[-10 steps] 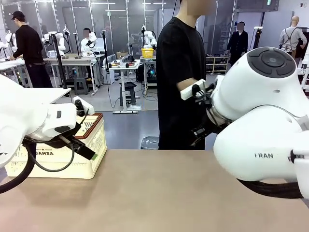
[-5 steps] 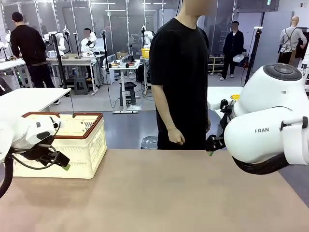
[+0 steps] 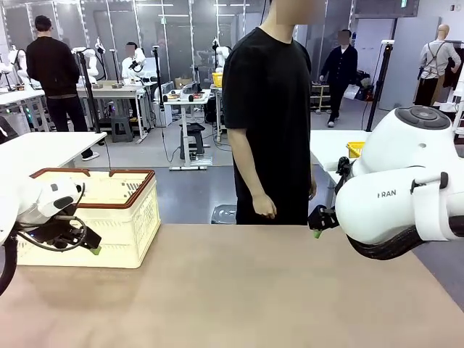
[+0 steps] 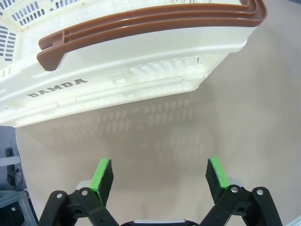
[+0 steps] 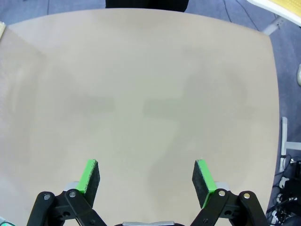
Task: Place the drinks into the Shopping basket.
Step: Pick up one drink and place it into the Shopping basket.
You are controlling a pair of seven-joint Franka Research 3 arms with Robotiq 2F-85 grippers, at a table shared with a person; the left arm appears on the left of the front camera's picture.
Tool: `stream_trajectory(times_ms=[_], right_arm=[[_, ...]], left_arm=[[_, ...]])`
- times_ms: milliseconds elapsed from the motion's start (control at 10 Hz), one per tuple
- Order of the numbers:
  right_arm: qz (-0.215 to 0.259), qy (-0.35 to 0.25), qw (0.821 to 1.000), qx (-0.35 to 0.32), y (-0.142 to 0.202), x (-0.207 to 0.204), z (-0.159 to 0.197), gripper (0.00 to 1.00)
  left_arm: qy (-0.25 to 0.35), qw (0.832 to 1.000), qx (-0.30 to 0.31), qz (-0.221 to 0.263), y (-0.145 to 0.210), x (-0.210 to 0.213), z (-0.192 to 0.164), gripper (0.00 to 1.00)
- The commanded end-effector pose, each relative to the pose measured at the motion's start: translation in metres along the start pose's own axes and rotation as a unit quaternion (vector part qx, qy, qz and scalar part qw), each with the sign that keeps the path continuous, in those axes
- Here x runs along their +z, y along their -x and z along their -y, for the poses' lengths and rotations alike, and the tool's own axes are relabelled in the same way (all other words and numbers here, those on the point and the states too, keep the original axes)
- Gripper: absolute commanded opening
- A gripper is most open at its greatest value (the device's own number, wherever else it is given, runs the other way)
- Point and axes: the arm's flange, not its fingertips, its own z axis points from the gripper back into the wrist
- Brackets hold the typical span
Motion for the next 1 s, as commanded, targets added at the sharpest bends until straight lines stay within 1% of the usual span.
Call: stream_trajectory(times_ms=[0,900], right_arm=[[0.0,-0.001,1.0,0.007,0.0,0.0002,-0.0002,1.0],[0.0,-0.001,1.0,0.007,0.0,0.0002,-0.0002,1.0]], left_arm=[[0.001,1.0,0.002,-0.002,0.0008,-0.0018,-0.0022,1.0],[0.001,1.0,0.002,-0.002,0.0008,-0.0018,-0.0022,1.0]])
